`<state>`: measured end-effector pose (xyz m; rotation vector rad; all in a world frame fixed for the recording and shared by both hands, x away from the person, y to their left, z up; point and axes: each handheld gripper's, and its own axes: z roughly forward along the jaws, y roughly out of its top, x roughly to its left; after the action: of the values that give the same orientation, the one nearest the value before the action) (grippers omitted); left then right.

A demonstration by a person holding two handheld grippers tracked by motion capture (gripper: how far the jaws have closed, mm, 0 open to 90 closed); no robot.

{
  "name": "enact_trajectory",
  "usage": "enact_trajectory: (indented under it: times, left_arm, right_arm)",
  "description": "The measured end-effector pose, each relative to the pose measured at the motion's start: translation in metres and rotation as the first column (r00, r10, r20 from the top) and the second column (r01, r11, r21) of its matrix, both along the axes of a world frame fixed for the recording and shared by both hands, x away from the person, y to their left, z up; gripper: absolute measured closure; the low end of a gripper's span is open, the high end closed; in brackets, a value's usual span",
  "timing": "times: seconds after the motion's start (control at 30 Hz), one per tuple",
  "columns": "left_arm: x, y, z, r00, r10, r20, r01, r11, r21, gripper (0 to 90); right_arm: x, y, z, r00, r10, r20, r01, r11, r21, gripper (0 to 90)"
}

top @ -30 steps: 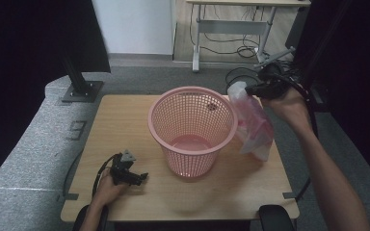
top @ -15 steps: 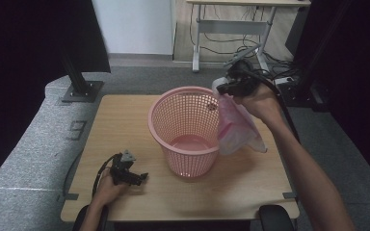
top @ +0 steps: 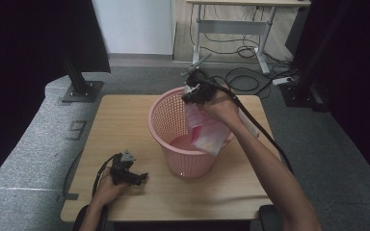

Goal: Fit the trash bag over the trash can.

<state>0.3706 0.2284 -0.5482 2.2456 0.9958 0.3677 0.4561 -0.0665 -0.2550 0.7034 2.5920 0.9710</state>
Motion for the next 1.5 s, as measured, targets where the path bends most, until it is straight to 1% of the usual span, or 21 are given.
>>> enact_trajectory:
  times: [0.1,0.2,0.3,0.43,0.47,0.5,0.53,0.67,0.73,0.77,0.87,0.9,1.0,1.07,1.13,1.17,1.3,1.37,1.43,1.47,1.5]
  left_arm:
    - [0.000,0.000,0.000,1.0000,0.000,0.000,0.000,1.0000,0.000,0.0]
    - [0.000,0.000,0.000,1.0000,-0.003,0.000,0.003,1.0000,0.001,0.0]
    - [0.000,-0.001,0.000,1.0000,-0.007,0.000,0.007,1.0000,0.001,0.0]
    - [0.000,-0.001,0.000,1.0000,-0.008,0.001,0.008,1.0000,0.000,0.0]
    - [0.000,-0.001,0.000,1.0000,-0.009,0.000,0.009,1.0000,-0.001,0.0]
    - [0.000,-0.001,0.000,1.0000,-0.008,0.001,0.008,1.0000,0.000,0.0]
    - [0.000,-0.001,0.000,1.0000,-0.009,0.001,0.009,1.0000,0.000,0.0]
    - [0.000,-0.001,0.000,1.0000,-0.008,0.001,0.008,1.0000,-0.001,0.0]
    - [0.000,-0.001,0.000,1.0000,-0.007,0.001,0.007,1.0000,-0.001,0.0]
    - [0.000,-0.001,0.000,1.0000,-0.007,0.001,0.007,1.0000,0.000,0.0]
    - [0.000,-0.001,0.000,1.0000,-0.008,0.001,0.008,1.0000,0.000,0.0]
    - [0.000,-0.001,0.000,1.0000,-0.009,0.000,0.009,1.0000,0.000,0.0]
    - [0.000,-0.001,0.000,1.0000,-0.008,0.000,0.008,1.0000,0.000,0.0]
    - [0.000,-0.001,0.000,1.0000,-0.009,0.000,0.009,1.0000,0.000,0.0]
    - [0.000,-0.001,0.000,1.0000,-0.008,0.001,0.008,1.0000,-0.002,0.0]
    - [0.000,-0.001,0.000,1.0000,-0.007,0.001,0.007,1.0000,-0.001,0.0]
    - [0.000,-0.001,0.000,1.0000,-0.007,0.001,0.007,1.0000,-0.001,0.0]
    - [0.000,-0.001,0.000,1.0000,-0.008,0.000,0.008,1.0000,-0.001,0.0]
    - [0.000,-0.001,0.000,1.0000,-0.008,0.000,0.008,1.0000,-0.002,0.0]
    - [0.000,-0.001,0.000,1.0000,-0.008,0.000,0.008,1.0000,-0.002,0.0]
    - [0.000,-0.001,0.000,1.0000,-0.008,0.000,0.008,1.0000,-0.001,0.0]
  right_arm:
    - [0.005,0.018,-0.010,0.9998,0.013,-0.016,-0.013,1.000,-0.011,89.6]
    - [0.010,0.033,-0.021,0.9987,0.032,-0.040,-0.033,0.999,-0.007,89.5]
    - [0.015,0.045,-0.038,0.9970,0.044,-0.064,-0.045,0.999,-0.021,89.5]
    - [0.020,0.054,-0.063,0.9930,0.052,-0.107,-0.056,0.997,-0.042,88.7]
    - [0.021,0.055,-0.067,0.9910,0.064,-0.118,-0.071,0.996,-0.052,81.1]
    - [0.022,0.056,-0.070,0.9868,0.078,-0.142,-0.088,0.994,-0.066,70.2]
    - [0.021,0.057,-0.070,0.9857,0.082,-0.147,-0.095,0.992,-0.079,60.3]
    - [0.014,0.052,-0.058,0.9881,0.128,-0.085,-0.133,0.990,-0.051,36.3]
    - [0.011,0.044,-0.047,0.9893,0.138,-0.046,-0.140,0.989,-0.047,33.2]
    - [0.010,0.039,-0.042,0.9915,0.126,-0.035,-0.127,0.991,-0.045,30.8]
    - [0.013,0.019,-0.028,0.9970,0.077,-0.005,-0.077,0.995,-0.056,30.7]
    - [0.015,0.011,-0.024,0.9984,0.057,0.008,-0.056,0.996,-0.066,30.7]
    - [0.021,-0.014,-0.015,0.9989,-0.023,0.042,0.026,0.998,-0.061,30.5]
    - [0.027,-0.030,-0.011,0.9939,-0.073,0.082,0.080,0.993,-0.083,30.6]
    - [0.033,-0.045,-0.011,0.9854,-0.127,0.113,0.140,0.984,-0.110,30.6]
    - [0.036,-0.053,-0.011,0.9807,-0.153,0.122,0.166,0.980,-0.107,30.6]
    - [0.049,-0.077,-0.022,0.9635,-0.237,0.123,0.249,0.964,-0.091,30.6]
    - [0.055,-0.085,-0.031,0.9592,-0.260,0.110,0.271,0.958,-0.093,31.9]
    - [0.059,-0.091,-0.041,0.9595,-0.269,0.083,0.277,0.955,-0.103,33.3]
    - [0.061,-0.093,-0.045,0.9594,-0.274,0.069,0.280,0.955,-0.100,37.4]
    - [0.061,-0.094,-0.048,0.9615,-0.269,0.055,0.274,0.956,-0.103,44.5]
